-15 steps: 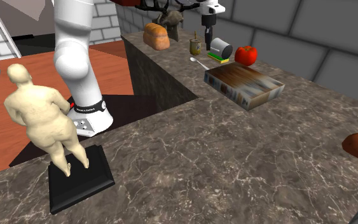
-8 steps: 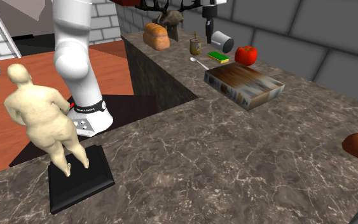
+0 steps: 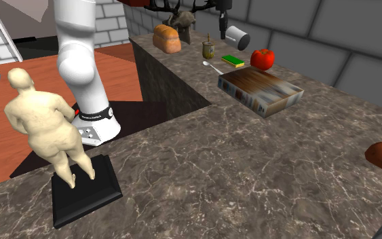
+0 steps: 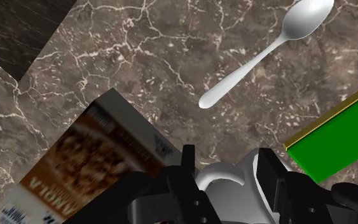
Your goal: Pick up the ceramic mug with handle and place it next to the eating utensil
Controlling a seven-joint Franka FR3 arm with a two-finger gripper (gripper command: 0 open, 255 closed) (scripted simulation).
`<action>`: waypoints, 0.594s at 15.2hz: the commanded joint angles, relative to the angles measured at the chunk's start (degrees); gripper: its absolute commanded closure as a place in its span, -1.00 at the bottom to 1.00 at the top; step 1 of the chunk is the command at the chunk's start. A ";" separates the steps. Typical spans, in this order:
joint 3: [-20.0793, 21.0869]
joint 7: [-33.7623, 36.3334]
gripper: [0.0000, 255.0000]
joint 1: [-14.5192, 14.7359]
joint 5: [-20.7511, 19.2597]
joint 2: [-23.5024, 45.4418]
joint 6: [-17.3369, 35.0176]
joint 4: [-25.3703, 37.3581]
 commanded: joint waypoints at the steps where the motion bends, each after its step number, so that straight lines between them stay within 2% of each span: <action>1: 0.02 -0.46 1.00 -0.72 0.68 -3.88 1.40 -5.13; 9: -1.02 -4.06 1.00 -3.00 4.32 -22.80 6.82 -28.65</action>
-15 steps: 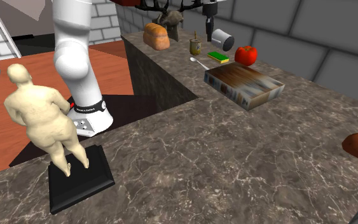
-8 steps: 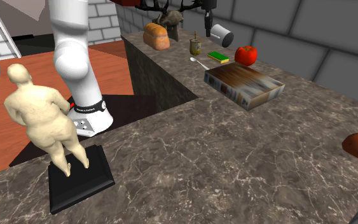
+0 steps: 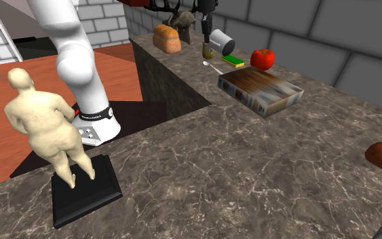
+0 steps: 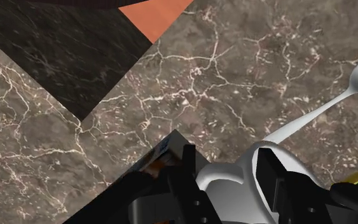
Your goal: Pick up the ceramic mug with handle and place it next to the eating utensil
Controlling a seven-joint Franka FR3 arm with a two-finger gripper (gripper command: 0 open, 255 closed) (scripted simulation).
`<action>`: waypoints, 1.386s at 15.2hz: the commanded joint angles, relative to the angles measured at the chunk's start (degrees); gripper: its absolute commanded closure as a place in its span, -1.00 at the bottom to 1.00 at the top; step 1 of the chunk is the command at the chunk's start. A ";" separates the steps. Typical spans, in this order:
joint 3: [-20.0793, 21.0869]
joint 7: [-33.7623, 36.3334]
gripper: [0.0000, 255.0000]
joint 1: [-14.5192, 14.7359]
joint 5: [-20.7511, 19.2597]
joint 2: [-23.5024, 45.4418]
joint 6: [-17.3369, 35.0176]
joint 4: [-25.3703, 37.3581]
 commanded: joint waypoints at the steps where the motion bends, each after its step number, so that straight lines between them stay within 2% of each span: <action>1: -0.53 -1.14 1.00 -0.36 0.77 -4.25 0.95 -5.00; 3: -1.26 -2.54 1.00 -0.57 1.67 -9.93 1.44 -10.96; 21: -0.90 -0.03 1.00 -0.81 -0.23 -4.58 15.51 -19.89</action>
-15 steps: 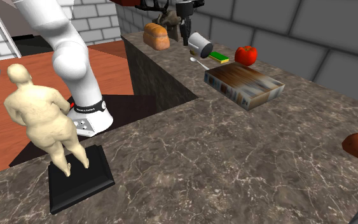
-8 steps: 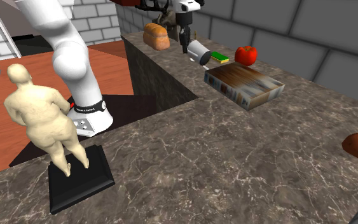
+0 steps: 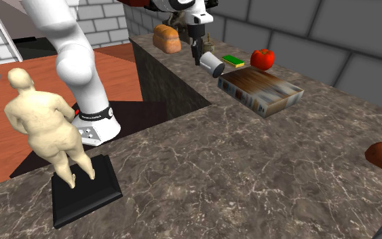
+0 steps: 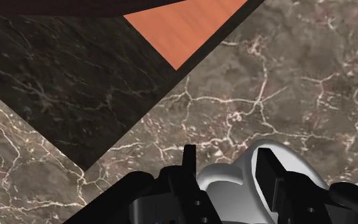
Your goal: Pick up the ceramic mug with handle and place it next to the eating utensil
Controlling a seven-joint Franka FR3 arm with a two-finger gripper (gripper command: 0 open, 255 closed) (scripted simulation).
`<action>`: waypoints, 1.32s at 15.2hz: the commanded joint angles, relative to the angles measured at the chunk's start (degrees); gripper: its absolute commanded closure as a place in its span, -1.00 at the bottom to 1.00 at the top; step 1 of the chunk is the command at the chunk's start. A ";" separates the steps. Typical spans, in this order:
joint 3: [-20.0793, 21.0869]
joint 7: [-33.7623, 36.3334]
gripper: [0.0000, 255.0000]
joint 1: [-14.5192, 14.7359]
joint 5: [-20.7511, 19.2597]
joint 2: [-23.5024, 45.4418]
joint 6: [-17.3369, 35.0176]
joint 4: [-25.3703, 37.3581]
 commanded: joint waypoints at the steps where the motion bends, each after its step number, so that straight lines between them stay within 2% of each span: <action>1: 0.03 0.36 1.00 -0.06 -0.33 0.80 1.76 -0.94; 10: 0.21 2.38 1.00 -0.41 -2.35 5.32 8.99 -3.84; 18: 0.28 2.38 1.00 -0.47 -2.34 5.32 8.99 -3.84; 19: 0.29 2.41 -1.00 -0.47 -2.36 5.38 9.01 -3.80; 20: 0.27 2.36 -1.00 -0.48 -2.34 5.34 8.97 -3.80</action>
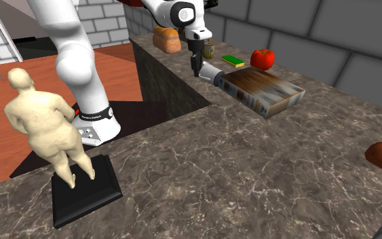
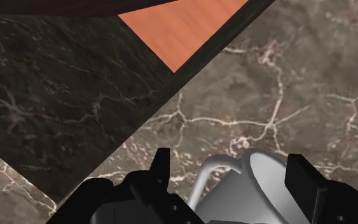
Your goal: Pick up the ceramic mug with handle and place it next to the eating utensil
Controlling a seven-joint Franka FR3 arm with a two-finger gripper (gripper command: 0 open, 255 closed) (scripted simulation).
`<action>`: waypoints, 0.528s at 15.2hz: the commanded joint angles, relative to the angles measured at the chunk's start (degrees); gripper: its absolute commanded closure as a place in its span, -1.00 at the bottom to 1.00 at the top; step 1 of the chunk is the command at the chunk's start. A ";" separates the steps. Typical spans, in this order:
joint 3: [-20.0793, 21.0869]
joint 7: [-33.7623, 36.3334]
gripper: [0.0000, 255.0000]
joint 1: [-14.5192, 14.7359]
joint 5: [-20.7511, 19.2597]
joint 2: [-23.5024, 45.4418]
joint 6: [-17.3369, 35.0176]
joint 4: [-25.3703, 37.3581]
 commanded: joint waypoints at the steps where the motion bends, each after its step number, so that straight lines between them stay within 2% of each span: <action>1: -0.03 0.00 -1.00 -0.03 -0.01 0.02 -0.02 0.05; 4: -0.04 0.00 -1.00 -0.03 -0.01 -0.03 0.03 -0.05; 8: 0.22 -1.47 -1.00 0.57 2.18 -5.01 -7.43 2.57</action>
